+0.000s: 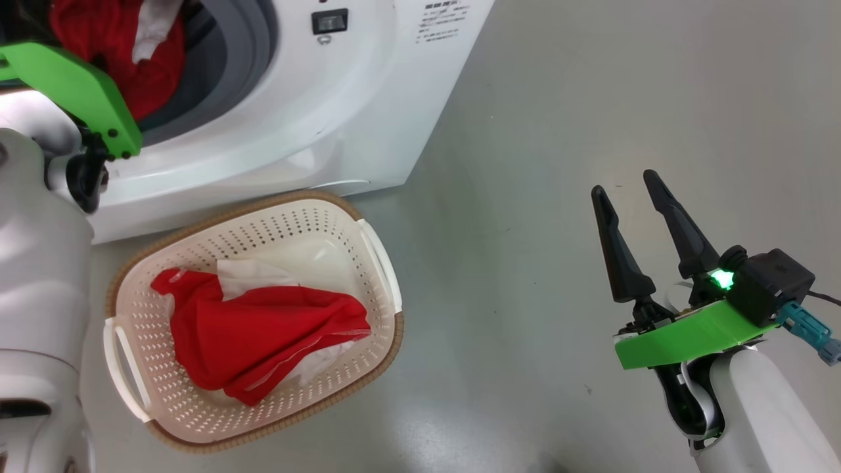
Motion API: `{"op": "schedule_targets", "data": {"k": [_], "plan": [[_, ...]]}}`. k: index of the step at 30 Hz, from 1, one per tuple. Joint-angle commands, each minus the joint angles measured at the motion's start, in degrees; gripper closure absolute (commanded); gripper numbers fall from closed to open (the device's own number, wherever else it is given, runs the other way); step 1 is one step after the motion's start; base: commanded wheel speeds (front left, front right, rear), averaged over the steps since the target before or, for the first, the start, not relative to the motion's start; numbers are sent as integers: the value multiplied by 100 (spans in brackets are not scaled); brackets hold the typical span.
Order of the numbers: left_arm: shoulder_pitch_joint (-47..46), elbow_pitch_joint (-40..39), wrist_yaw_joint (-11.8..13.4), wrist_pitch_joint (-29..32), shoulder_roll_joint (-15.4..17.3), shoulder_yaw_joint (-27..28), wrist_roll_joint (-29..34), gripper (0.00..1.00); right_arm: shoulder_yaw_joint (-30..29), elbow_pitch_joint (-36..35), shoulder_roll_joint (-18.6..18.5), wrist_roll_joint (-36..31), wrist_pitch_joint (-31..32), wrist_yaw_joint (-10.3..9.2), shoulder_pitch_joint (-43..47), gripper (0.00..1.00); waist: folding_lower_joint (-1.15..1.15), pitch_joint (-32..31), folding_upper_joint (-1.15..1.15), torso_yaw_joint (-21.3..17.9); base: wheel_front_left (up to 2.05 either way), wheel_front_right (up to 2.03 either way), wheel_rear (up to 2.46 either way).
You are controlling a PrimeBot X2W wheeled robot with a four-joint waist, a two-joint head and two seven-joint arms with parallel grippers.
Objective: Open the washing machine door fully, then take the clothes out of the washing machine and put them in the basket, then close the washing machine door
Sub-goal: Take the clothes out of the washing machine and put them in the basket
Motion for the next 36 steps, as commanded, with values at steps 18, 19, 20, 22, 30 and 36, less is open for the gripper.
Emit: {"op": "schedule_targets", "data": {"k": [18,19,20,22,30,36], "plan": [[969,-1211,-224,-2343,-59,-15,-143,100,-20,18,-79,178,-37,36,-9,0,0,-249,0,475,0,0,0],[1076,-1456,-225,-2345,-65,20,-139,100,-22,22,-81,178,-37,36,-4,0,0,-274,0,493,0,0,0],[1203,-1705,-228,-2346,-77,54,-132,100,-23,31,-84,176,-37,36,4,0,0,-305,0,510,0,0,0],[1476,-2160,-234,-2347,-106,125,-108,100,-25,55,-87,170,-37,36,21,0,0,-383,0,536,0,0,0],[2428,-3390,-260,-2349,-282,345,0,100,-53,115,-93,134,-37,36,181,0,0,-810,0,733,0,0,0],[3179,-4206,-272,-2349,-372,454,167,100,-16,201,-107,142,-37,36,296,0,0,-1242,0,828,0,0,0]]}}
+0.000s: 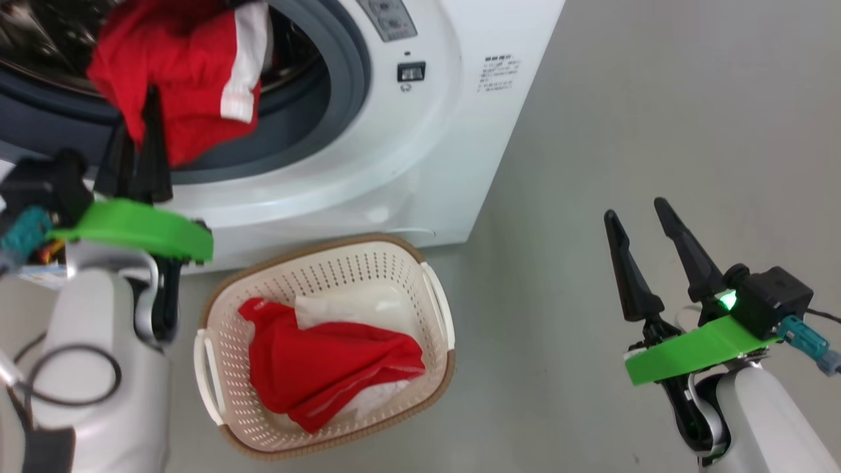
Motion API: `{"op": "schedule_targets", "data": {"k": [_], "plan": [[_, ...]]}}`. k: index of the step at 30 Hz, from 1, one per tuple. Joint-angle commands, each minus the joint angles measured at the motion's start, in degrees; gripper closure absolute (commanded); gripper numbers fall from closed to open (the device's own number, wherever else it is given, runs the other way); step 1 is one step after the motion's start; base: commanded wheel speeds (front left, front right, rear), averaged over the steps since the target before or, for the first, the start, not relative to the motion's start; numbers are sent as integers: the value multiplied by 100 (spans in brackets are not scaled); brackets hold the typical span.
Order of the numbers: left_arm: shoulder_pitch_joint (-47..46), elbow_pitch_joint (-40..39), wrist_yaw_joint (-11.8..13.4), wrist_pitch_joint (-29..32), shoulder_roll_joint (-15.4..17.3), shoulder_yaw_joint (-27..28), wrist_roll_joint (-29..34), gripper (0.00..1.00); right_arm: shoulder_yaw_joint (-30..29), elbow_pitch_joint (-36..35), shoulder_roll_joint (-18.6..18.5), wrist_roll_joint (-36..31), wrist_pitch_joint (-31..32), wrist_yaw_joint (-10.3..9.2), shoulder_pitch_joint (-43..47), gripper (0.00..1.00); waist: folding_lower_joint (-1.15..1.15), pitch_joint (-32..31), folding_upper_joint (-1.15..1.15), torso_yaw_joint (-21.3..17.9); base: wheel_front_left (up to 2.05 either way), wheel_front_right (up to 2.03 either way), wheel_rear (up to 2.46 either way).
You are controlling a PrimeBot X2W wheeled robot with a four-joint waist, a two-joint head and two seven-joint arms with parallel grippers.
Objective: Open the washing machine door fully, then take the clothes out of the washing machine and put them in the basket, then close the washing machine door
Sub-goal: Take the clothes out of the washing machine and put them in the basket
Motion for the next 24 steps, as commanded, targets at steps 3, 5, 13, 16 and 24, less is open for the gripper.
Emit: {"op": "schedule_targets", "data": {"k": [3,5,13,16,24], "plan": [[362,-473,-26,-68,119,187,106,100,108,-94,-49,90,-37,36,145,0,0,-410,0,128,0,0,0],[604,-757,-30,-68,81,178,128,100,93,-64,-49,84,-37,36,224,0,0,-567,0,172,0,0,0],[1344,-1561,-37,-68,-70,120,133,100,176,4,-72,67,-37,36,425,0,0,-1049,0,332,0,0,0],[1522,-1843,-38,-69,-96,69,151,100,177,18,-83,68,-37,36,473,0,0,-1154,0,365,0,0,0],[2025,-2647,-15,-69,-138,-86,180,100,211,43,-66,70,-37,36,525,0,0,-1285,0,355,0,0,0]]}}
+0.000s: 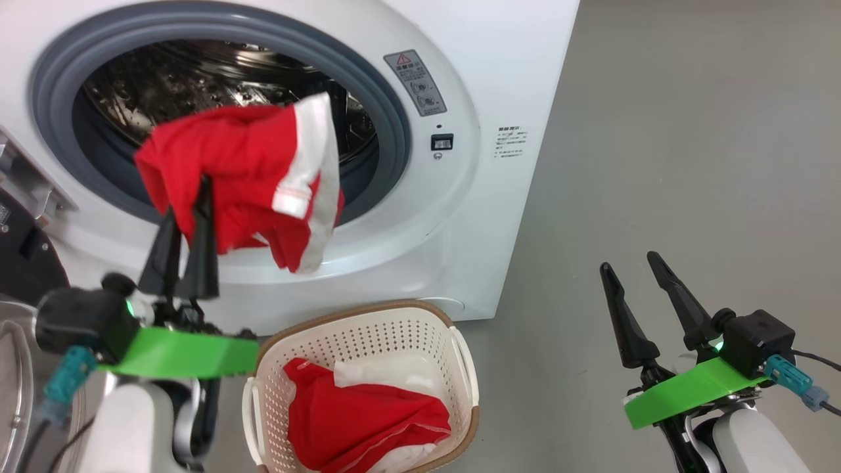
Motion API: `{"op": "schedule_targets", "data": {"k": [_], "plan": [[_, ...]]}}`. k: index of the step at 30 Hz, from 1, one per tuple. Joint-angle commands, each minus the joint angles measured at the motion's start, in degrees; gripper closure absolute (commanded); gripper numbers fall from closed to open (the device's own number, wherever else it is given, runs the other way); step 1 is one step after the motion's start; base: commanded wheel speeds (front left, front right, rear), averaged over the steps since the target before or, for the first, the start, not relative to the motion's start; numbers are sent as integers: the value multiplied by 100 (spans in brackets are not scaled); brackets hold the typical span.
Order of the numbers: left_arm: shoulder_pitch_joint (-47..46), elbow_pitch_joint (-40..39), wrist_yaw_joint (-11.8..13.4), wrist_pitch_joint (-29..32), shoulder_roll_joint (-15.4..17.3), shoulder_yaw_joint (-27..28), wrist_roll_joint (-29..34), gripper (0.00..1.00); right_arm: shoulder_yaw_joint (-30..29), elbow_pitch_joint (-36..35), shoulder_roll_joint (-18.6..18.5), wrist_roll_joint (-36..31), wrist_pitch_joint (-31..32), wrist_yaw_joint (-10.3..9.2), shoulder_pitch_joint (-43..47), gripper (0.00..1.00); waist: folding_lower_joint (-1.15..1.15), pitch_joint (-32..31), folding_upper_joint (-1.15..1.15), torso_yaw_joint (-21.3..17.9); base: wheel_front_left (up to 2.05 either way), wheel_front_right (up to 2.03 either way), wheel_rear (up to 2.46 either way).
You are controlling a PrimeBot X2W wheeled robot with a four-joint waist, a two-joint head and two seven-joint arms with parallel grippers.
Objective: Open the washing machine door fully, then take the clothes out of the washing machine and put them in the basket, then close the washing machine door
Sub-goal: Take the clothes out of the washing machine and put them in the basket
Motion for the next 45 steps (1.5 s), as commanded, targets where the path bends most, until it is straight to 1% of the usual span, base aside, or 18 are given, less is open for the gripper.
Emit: {"op": "schedule_targets", "data": {"k": [1,7,12,15,18,19,20,21,24,28,36,38,41,45], "plan": [[131,-287,4,-69,82,91,21,100,152,-116,-33,77,-37,36,-16,0,0,-29,0,-19,0,0,0],[631,-322,140,-69,68,-211,-133,100,128,-152,-25,81,-37,36,-16,0,0,19,0,-57,0,0,0],[844,38,351,-69,65,-590,-531,100,109,-185,-35,89,-37,36,-47,0,0,174,0,-67,0,0,0],[812,419,452,-69,64,-792,-776,100,111,-197,-50,91,-37,36,-84,0,0,287,0,-67,0,0,0],[673,915,512,-69,64,-950,-973,100,131,-213,-73,81,-37,36,-136,0,0,428,0,-76,0,0,0],[546,1272,543,-69,64,-1008,-1004,100,154,-230,-86,81,-37,36,-180,0,0,534,0,-90,0,0,0],[472,1451,555,-69,64,-1010,-1078,100,158,-235,-93,77,-37,36,-198,0,0,589,0,-98,0,0,0],[472,1451,555,-69,64,-1010,-1078,100,158,-235,-93,77,-37,36,-198,0,0,589,0,-98,0,0,0],[244,2074,580,-69,64,-1075,-1252,100,191,-240,-103,66,-37,36,-260,0,0,737,0,-147,0,0,0],[-73,2869,555,-69,64,-1049,-1425,100,221,-238,-121,39,-37,36,-358,0,0,912,0,-278,0,0,0],[-739,4706,419,-57,63,-1397,-1813,100,249,-261,-92,67,-37,36,-503,0,0,1227,0,-613,0,0,0],[-926,5174,391,95,63,-1433,-1962,100,262,-259,-78,77,-37,36,-537,0,0,1309,0,-692,0,0,0],[-1210,5757,386,501,63,-1453,-2156,100,266,-270,-57,91,-37,36,-584,0,0,1440,0,-787,0,0,0],[-1521,6196,428,980,66,-1444,-2290,100,271,-295,-33,109,-37,36,-637,0,0,1624,0,-865,0,0,0]]}}
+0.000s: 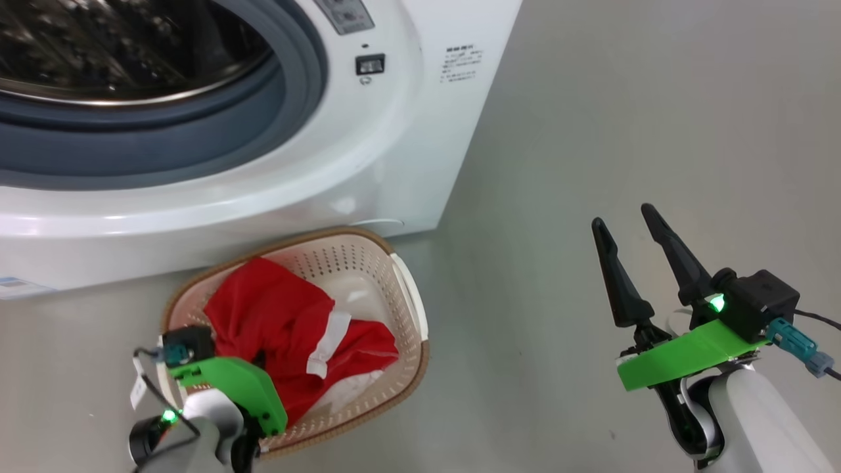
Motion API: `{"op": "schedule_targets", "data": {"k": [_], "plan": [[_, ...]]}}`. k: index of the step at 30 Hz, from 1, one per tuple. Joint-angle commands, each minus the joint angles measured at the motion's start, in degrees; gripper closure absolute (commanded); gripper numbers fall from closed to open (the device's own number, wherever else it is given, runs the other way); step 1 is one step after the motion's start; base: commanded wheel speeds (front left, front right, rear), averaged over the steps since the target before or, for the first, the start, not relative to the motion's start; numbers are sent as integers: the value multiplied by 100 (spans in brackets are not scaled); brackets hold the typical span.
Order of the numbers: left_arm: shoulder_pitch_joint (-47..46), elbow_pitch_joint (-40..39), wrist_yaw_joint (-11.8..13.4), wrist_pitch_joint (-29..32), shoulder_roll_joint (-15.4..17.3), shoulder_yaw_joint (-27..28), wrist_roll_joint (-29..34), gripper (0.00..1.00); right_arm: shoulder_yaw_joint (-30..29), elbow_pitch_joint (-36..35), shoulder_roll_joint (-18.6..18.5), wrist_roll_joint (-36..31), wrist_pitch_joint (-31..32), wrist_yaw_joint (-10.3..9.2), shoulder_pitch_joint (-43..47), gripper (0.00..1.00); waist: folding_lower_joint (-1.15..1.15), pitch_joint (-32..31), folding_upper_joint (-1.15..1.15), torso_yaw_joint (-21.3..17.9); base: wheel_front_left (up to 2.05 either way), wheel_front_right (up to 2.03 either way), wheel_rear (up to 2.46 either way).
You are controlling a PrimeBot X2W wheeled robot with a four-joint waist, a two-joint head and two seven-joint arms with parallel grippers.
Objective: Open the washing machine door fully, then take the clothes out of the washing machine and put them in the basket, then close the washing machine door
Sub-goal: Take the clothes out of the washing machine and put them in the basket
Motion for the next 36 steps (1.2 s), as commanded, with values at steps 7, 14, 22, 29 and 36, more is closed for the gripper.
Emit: {"op": "schedule_targets", "data": {"k": [7,14,22,29,36], "plan": [[-277,145,126,436,219,161,-135,99,188,-171,47,126,-37,36,-228,0,0,386,0,-236,0,0,0],[-306,188,140,498,259,144,-176,0,168,-126,84,162,-37,36,-250,0,0,416,0,-252,0,0,0],[-151,198,151,-66,221,154,-223,0,163,-69,95,116,-37,36,-181,0,0,155,0,-100,0,0,0],[62,85,-143,-927,169,55,-174,0,51,116,77,62,-37,36,-96,0,0,-245,0,135,0,0,0],[452,-923,-104,-1071,224,116,171,0,-55,160,77,-41,-37,36,71,0,0,-675,0,419,0,0,0]]}}
